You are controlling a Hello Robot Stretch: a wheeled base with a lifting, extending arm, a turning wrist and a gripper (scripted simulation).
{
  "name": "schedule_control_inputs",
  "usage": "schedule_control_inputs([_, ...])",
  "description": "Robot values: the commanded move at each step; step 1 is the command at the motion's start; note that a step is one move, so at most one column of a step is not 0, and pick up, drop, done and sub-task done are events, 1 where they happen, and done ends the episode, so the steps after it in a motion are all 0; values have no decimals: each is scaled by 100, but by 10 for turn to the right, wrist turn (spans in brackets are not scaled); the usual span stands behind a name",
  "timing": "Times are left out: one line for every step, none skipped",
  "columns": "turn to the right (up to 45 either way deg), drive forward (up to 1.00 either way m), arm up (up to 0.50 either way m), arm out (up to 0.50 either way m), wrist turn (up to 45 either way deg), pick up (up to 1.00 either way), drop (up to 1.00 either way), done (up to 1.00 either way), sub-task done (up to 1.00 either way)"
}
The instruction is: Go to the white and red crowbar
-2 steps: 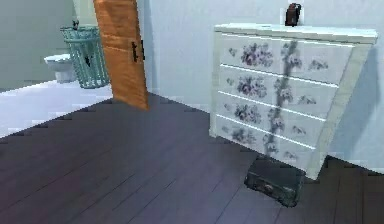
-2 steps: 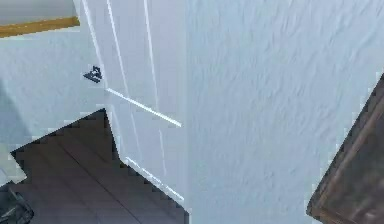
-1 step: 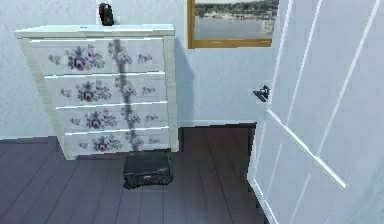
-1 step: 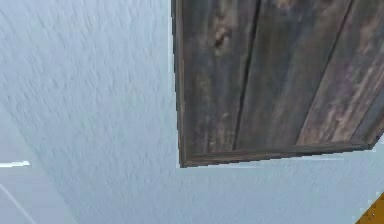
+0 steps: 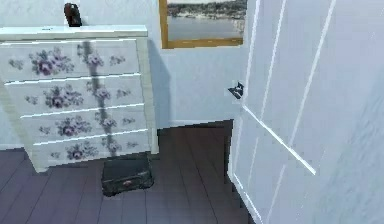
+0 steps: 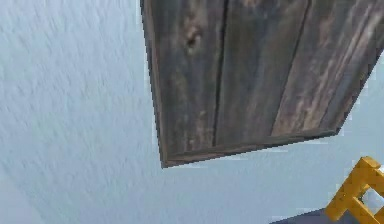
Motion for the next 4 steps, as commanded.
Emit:
schedule_control_inputs([0,100,0,0,0,0,0,0,0])
schedule_control_inputs([-90,0,0,0,0,0,0,0,0])
schedule_control_inputs([0,5,0,0,0,0,0,0,0])
schedule_control_inputs([210,0,0,0,0,0,0,0,0])
